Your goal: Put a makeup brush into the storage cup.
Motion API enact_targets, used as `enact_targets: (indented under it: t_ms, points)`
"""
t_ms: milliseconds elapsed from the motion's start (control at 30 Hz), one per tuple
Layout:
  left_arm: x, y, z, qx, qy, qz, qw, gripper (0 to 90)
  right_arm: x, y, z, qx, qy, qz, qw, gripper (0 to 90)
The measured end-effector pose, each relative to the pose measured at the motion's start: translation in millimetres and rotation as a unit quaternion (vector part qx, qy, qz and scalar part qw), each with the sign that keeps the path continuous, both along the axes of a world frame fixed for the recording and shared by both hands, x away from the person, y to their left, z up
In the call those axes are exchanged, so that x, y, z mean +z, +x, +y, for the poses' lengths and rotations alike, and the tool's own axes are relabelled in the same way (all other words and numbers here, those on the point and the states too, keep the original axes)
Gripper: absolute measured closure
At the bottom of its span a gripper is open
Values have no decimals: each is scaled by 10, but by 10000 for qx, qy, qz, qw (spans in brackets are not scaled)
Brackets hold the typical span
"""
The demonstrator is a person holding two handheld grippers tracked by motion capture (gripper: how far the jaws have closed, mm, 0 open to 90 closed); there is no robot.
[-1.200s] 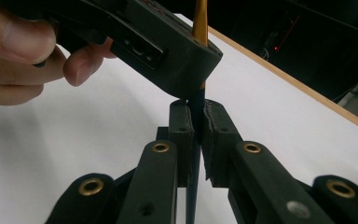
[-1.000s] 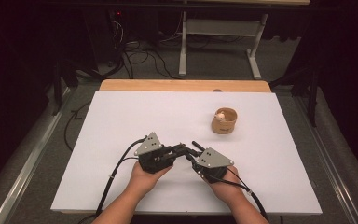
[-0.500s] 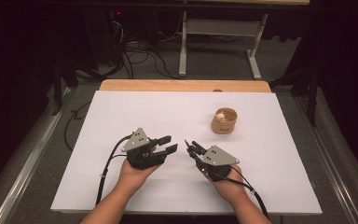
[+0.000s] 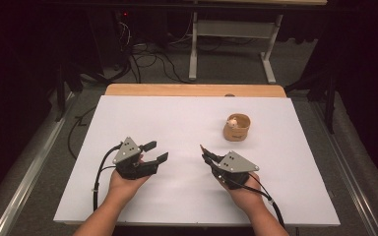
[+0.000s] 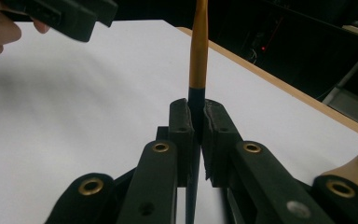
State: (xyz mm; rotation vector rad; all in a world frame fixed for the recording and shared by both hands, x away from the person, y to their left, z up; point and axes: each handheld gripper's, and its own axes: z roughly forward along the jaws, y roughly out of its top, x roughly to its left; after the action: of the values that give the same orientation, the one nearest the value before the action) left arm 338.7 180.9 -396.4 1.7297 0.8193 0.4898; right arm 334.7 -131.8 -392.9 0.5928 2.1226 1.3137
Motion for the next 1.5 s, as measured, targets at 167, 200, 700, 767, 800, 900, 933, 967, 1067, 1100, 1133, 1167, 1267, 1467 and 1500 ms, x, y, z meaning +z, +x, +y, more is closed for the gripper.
enact_targets:
  t_ms: [167,200,700,767,800,900,933,967,1067,1100,1133,1167,1267,1467,1500]
  points:
    - [-37,1,59,193,-108,27,9998,322,24,29,-69,-83,70,-17,9999,852]
    - [-44,2,62,195,-102,44,9997,312,24,31,-79,-115,89,-4,9999,851]
    - [-105,7,100,299,-116,112,9994,160,93,115,-374,-486,287,-20,9984,851]
    - [-110,8,94,288,-115,110,9995,155,103,124,-413,-541,293,-33,9981,851]
    - [-111,7,92,284,-116,103,9995,153,106,133,-434,-550,300,-56,9980,851]
    - [-114,0,93,261,-144,77,9995,152,120,146,-499,-650,338,-52,9973,851]
    - [-115,-2,91,258,-146,77,9995,149,124,151,-520,-677,377,-57,9970,850]
    - [-115,-3,90,264,-139,74,9995,140,133,155,-549,-712,384,-71,9967,850]
    - [-114,-4,91,274,-154,74,9995,116,150,165,-624,-837,407,-95,9956,851]
    - [-113,-4,92,280,-153,72,9995,111,152,169,-646,-867,434,-97,9952,850]
    - [-113,-5,95,280,-147,63,9995,105,154,178,-676,-909,456,-116,9947,850]
    - [-114,-6,96,283,-148,53,9995,103,159,183,-712,-982,459,-117,9940,850]
    - [-116,-4,101,289,-163,38,9994,94,173,203,-809,-1075,495,-153,9929,850]
    - [-120,3,102,325,-154,38,9993,40,185,233,-971,-1311,596,-144,9895,850]
    - [-122,5,101,330,-128,34,9994,27,187,237,-995,-1352,616,-129,9888,850]
